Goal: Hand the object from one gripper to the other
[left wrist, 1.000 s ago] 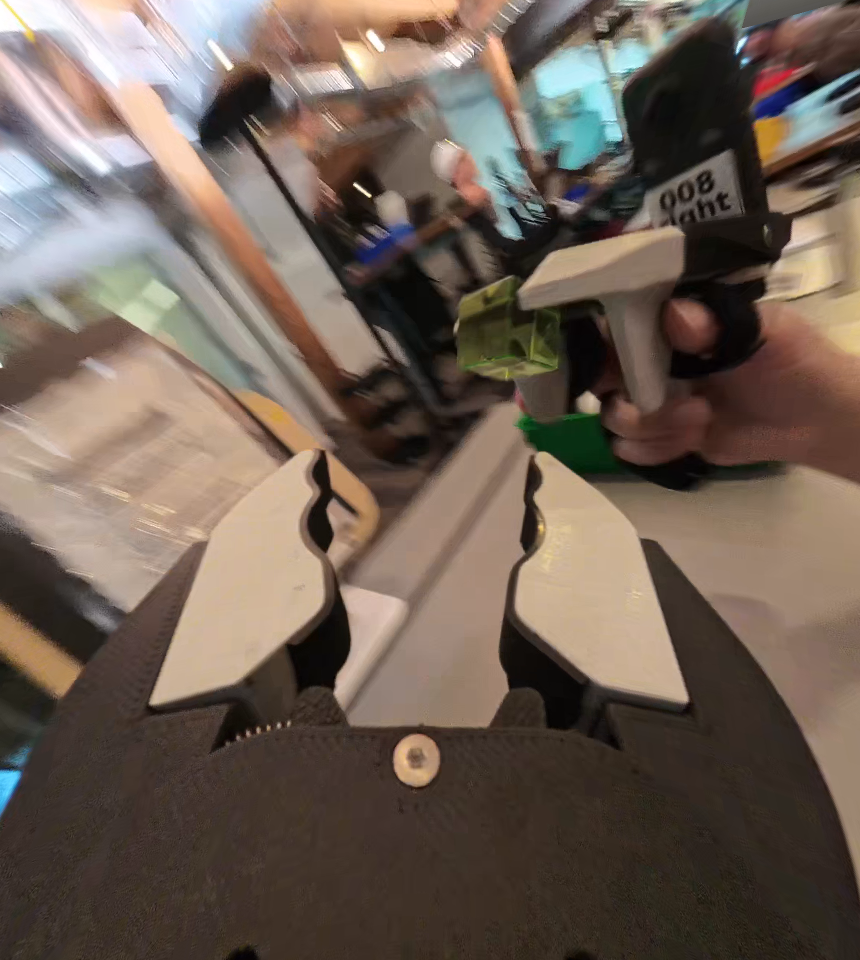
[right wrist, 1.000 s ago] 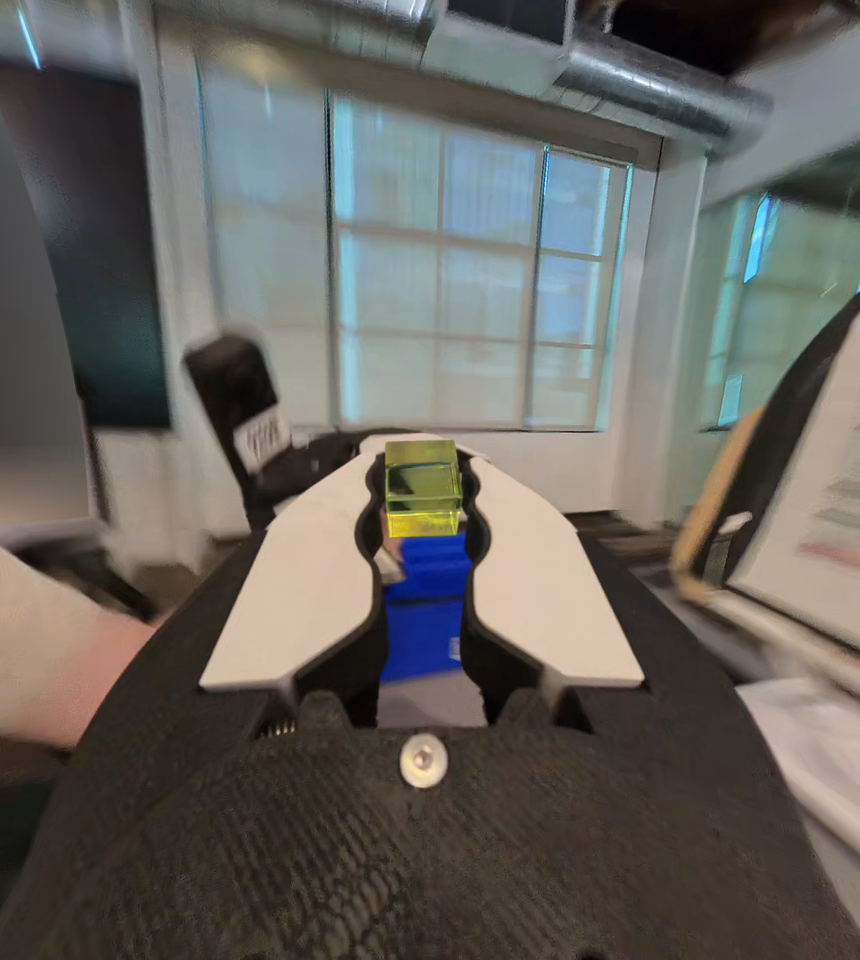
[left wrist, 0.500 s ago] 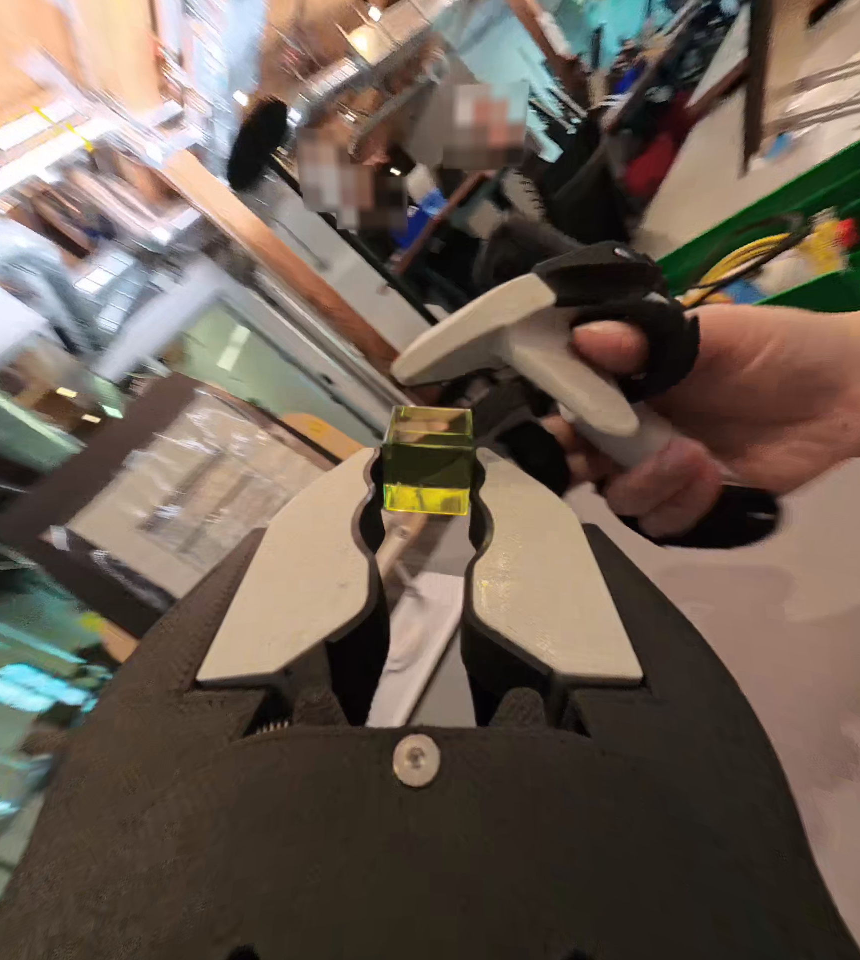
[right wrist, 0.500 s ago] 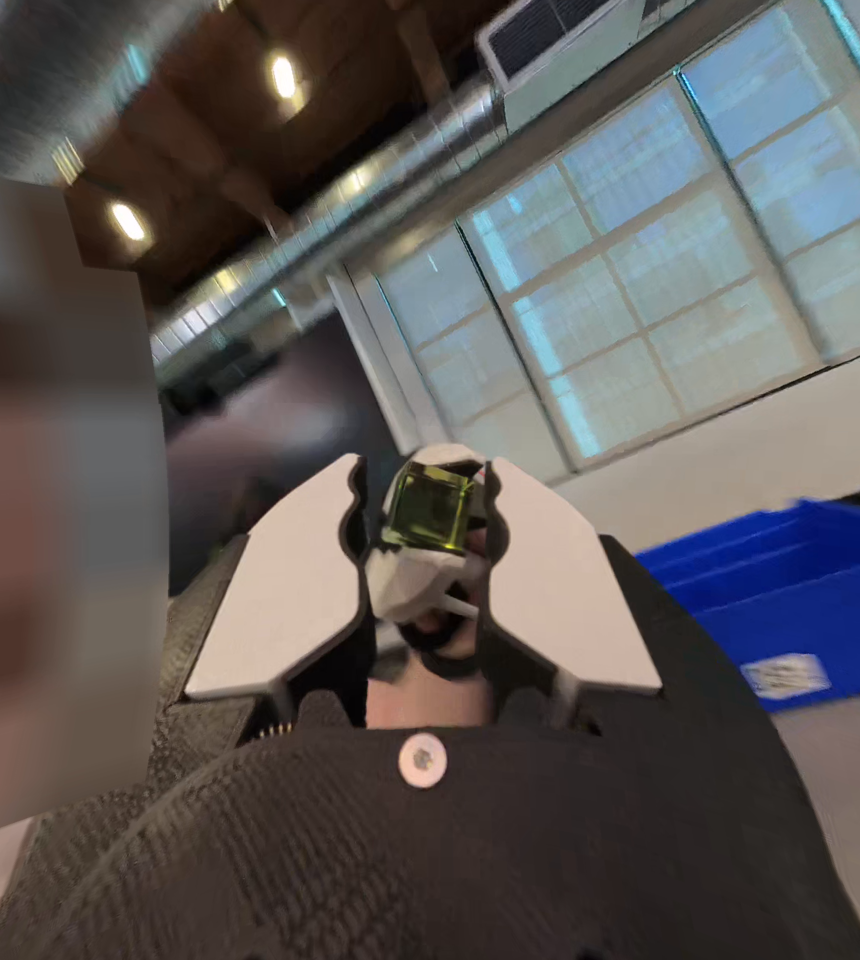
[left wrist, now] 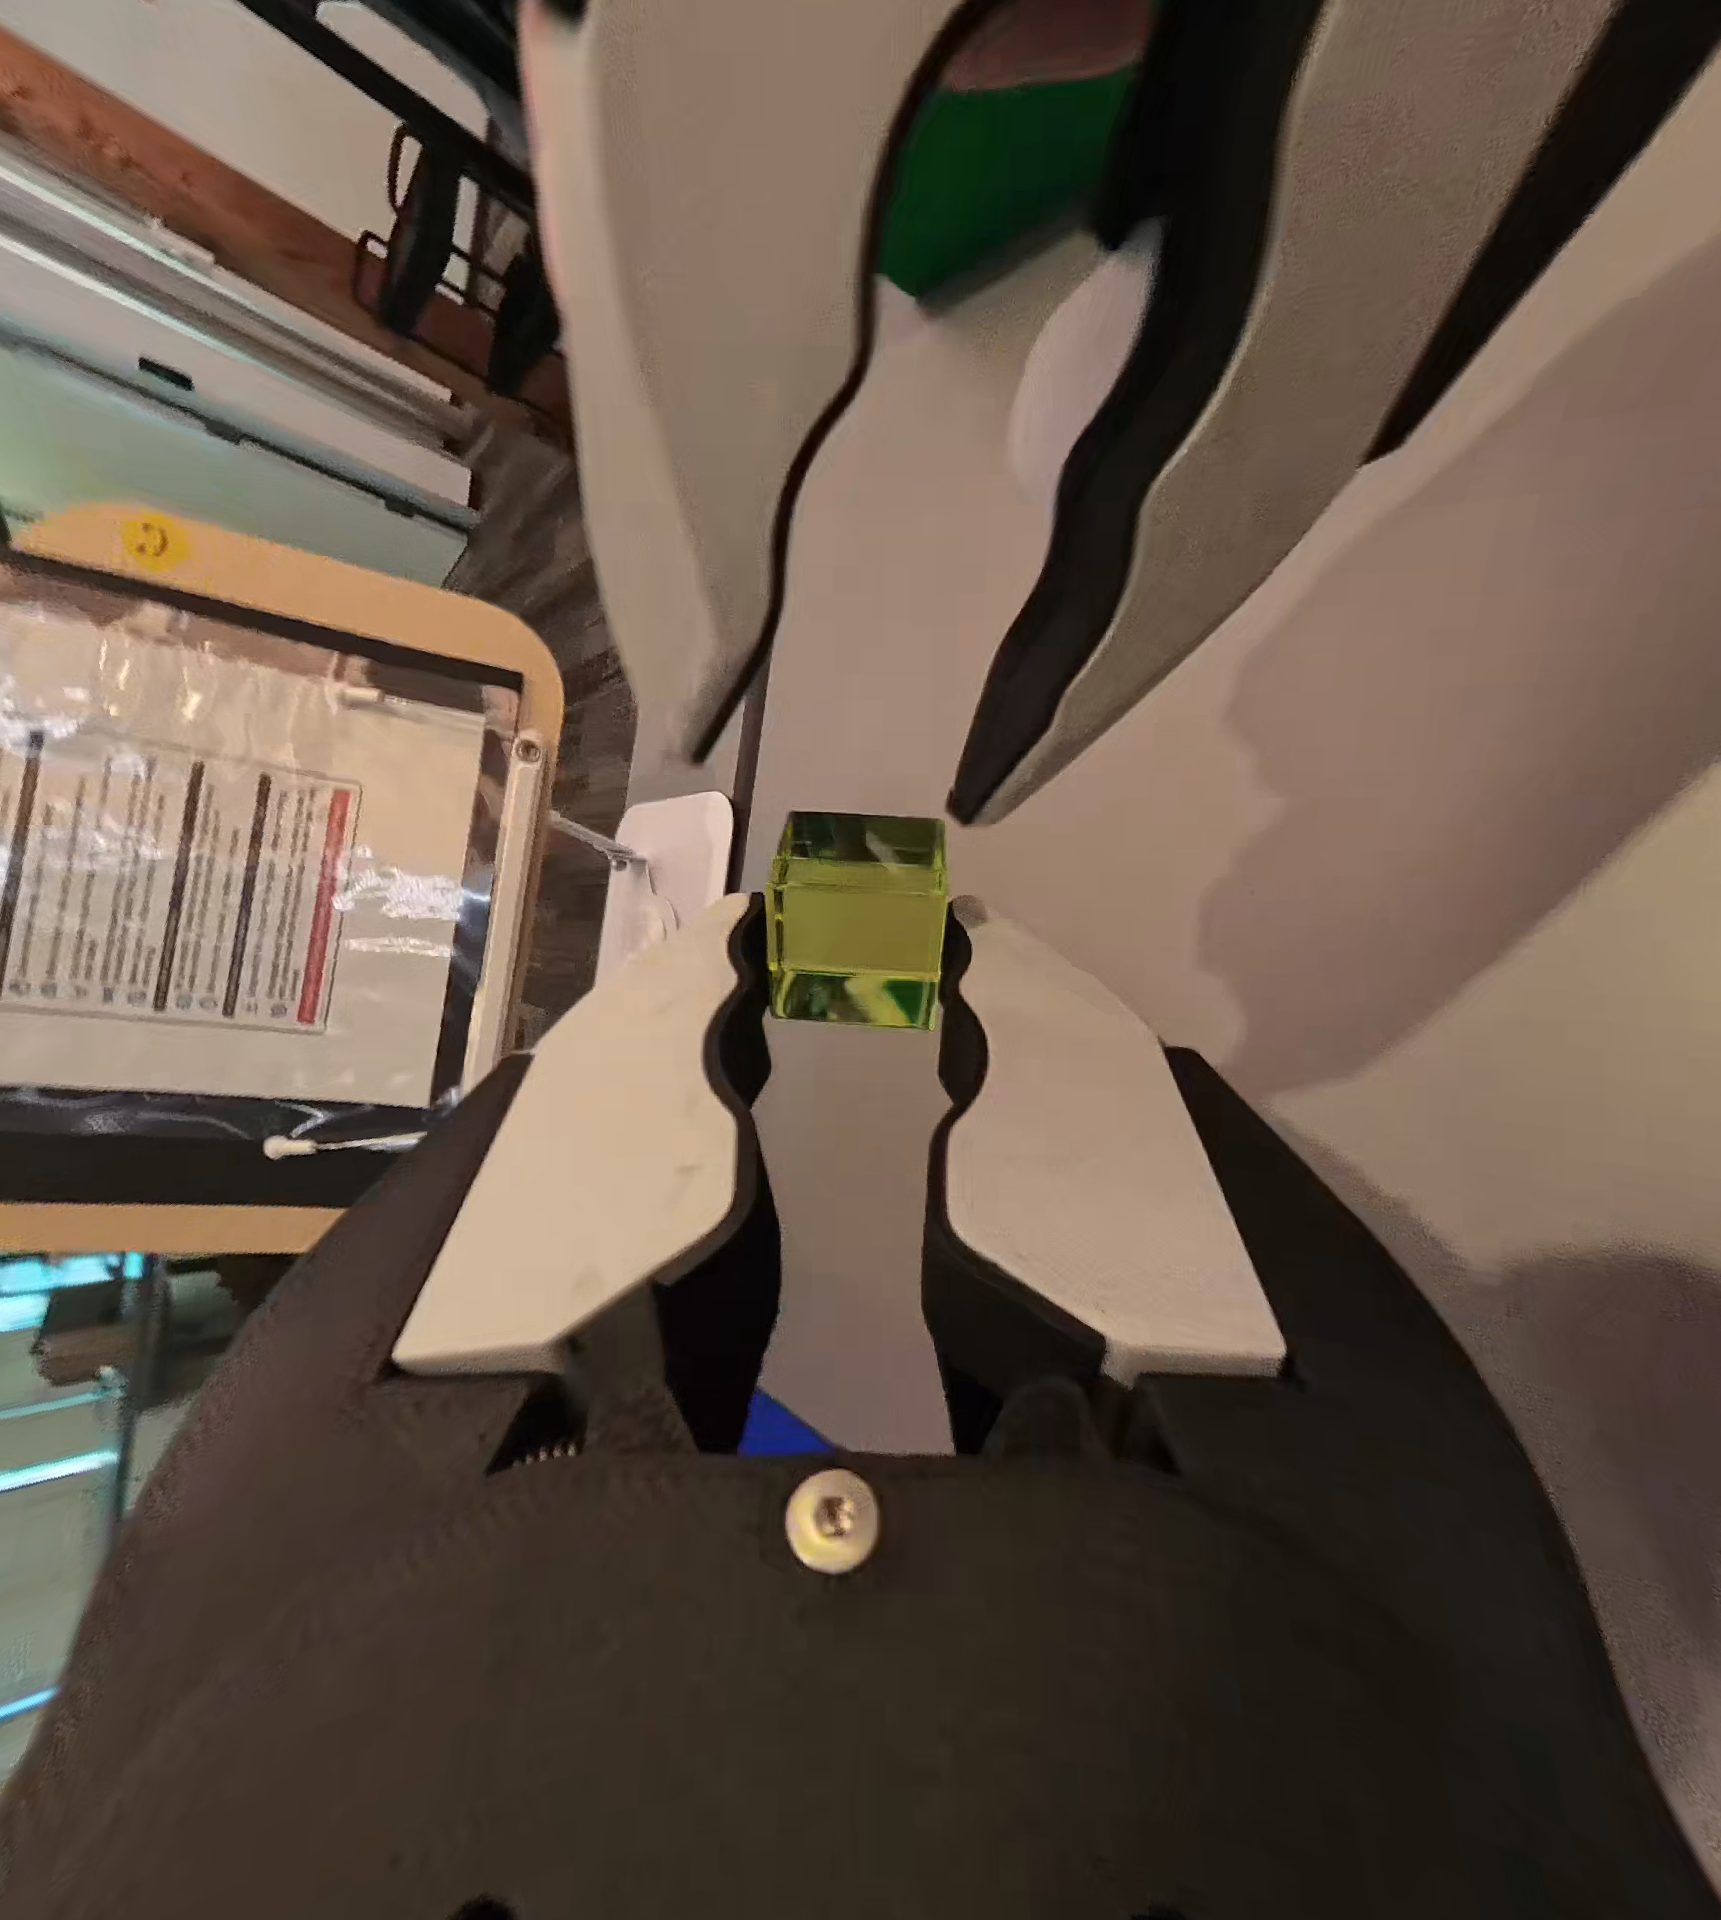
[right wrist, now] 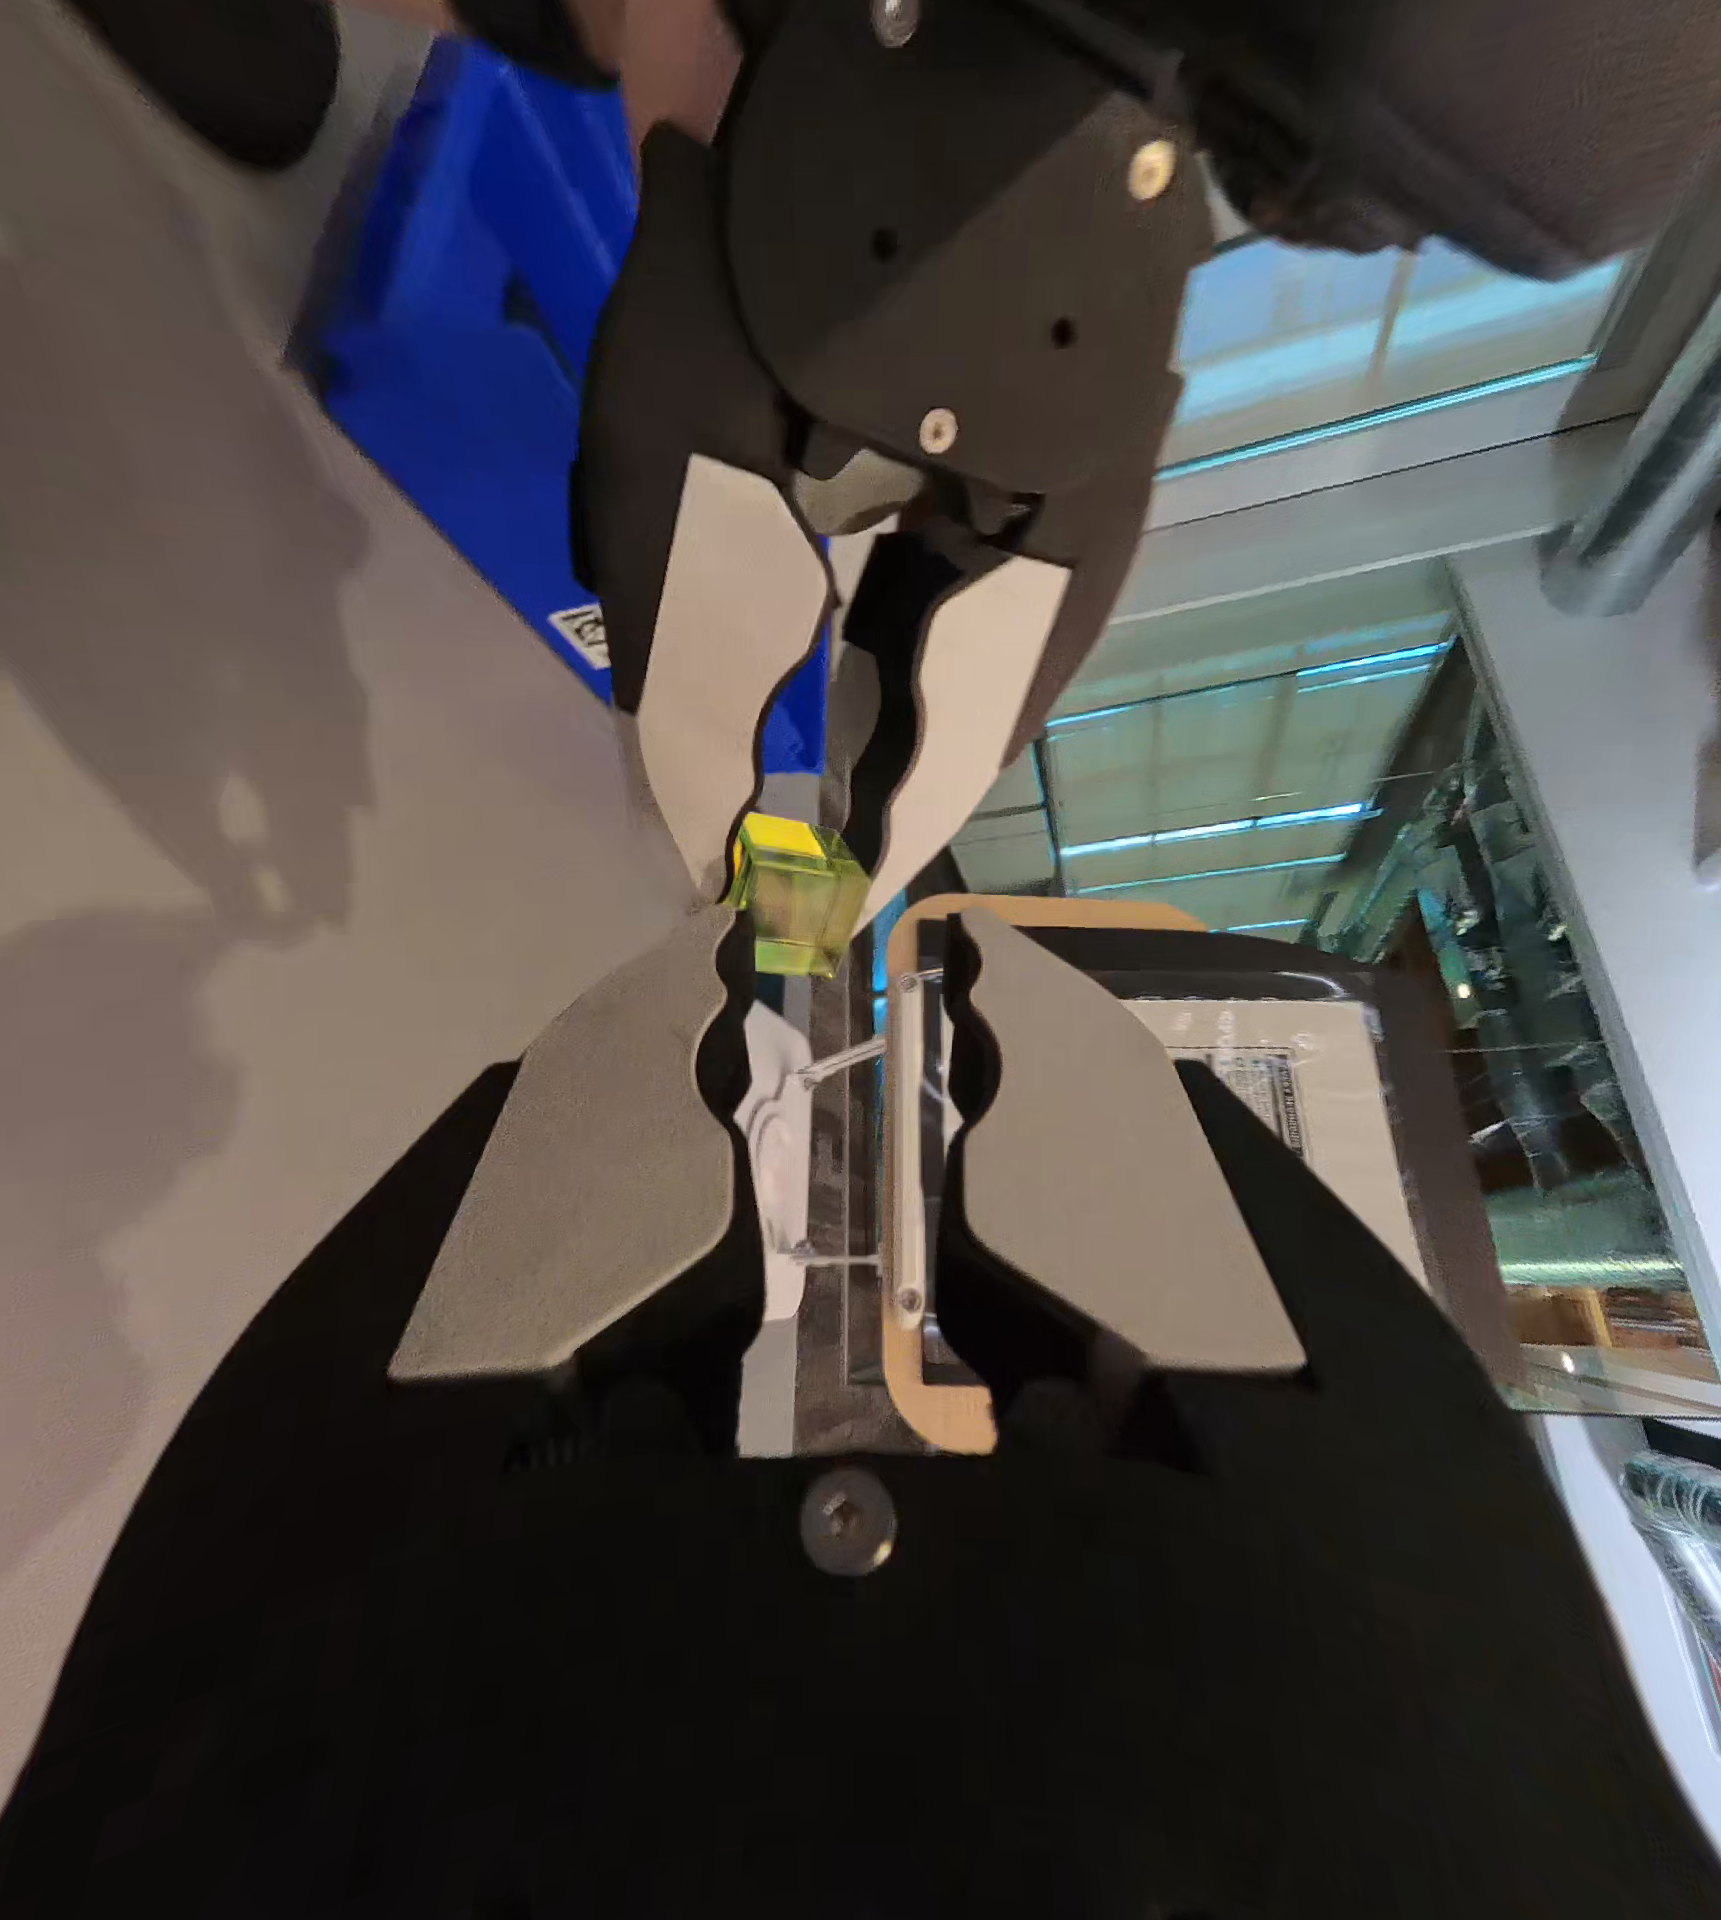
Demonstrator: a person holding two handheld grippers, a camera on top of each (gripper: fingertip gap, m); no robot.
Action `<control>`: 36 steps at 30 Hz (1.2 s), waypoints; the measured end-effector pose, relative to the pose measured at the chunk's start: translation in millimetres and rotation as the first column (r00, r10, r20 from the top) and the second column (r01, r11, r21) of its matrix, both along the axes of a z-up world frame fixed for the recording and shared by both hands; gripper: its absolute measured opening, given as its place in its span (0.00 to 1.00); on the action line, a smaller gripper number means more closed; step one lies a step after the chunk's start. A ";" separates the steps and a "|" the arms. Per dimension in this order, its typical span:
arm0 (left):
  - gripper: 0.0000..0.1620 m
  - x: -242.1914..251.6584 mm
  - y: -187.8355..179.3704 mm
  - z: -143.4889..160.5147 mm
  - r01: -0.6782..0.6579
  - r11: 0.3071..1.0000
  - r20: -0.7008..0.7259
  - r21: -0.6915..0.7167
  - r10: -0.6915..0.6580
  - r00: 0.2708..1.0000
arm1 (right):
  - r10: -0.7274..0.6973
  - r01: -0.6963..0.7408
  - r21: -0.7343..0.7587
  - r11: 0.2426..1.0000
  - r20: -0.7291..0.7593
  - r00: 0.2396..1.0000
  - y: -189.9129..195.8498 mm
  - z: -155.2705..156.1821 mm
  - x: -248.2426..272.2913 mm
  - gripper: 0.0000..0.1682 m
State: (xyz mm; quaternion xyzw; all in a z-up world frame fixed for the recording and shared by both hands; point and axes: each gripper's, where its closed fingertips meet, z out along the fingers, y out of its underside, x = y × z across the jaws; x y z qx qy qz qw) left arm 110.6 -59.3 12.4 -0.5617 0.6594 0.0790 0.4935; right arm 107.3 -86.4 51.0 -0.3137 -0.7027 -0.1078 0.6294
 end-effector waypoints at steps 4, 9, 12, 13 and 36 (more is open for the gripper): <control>0.18 7.1 -8.3 -3.8 0.056 0.997 -0.055 0.049 -0.053 0.997 | -0.005 0.010 -0.093 0.996 0.056 0.998 0.2 -16.6 -4.4 0.21; 0.18 9.1 -10.5 -3.1 0.075 0.995 -0.055 0.067 -0.071 0.996 | -0.014 0.026 -0.179 0.983 0.068 0.998 -1.8 -19.5 -3.2 0.17; 0.24 10.3 -5.9 9.6 0.047 0.993 0.017 0.107 -0.049 0.999 | -0.037 0.044 -0.201 0.979 0.038 0.999 1.6 -12.3 2.6 0.16; 0.26 8.2 -3.4 15.9 0.025 0.993 0.048 0.116 -0.031 0.998 | -0.058 0.062 -0.195 0.979 0.024 0.998 5.0 -7.7 7.9 0.16; 0.24 -52.1 46.6 73.0 -0.244 0.954 0.528 -0.175 0.300 0.795 | -0.972 0.277 -0.934 0.226 -0.198 0.124 122.7 -67.2 422.1 0.17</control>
